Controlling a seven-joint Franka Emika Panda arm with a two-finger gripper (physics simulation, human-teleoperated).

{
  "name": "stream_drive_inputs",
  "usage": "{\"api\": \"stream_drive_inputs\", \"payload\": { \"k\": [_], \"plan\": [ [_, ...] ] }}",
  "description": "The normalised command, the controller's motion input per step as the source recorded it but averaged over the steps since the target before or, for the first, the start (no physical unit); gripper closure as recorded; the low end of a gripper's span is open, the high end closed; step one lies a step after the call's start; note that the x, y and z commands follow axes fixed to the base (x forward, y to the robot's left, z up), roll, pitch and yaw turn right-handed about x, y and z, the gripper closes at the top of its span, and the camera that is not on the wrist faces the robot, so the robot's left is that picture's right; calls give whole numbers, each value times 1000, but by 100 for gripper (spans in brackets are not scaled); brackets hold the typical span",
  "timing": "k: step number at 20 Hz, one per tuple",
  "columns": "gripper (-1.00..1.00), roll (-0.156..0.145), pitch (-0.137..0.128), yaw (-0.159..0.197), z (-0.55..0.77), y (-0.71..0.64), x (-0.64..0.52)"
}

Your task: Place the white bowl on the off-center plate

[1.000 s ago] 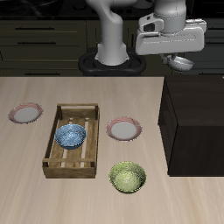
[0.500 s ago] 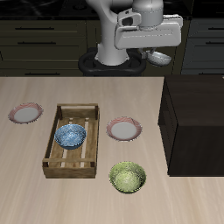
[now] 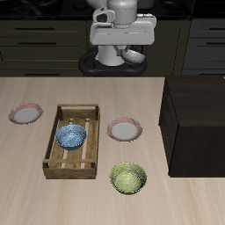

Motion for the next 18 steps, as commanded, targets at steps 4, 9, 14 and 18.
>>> {"api": "stream_drive_inputs", "payload": {
  "k": [4, 9, 14, 18],
  "plan": [
    [100, -52, -33, -1, -46, -580, -144],
    [100, -65, -8, -21, 4, -732, -111],
    [100, -45, -12, -17, -38, -503, -172],
    [100, -24, 0, 5, -179, -643, -223]
  ]
}}
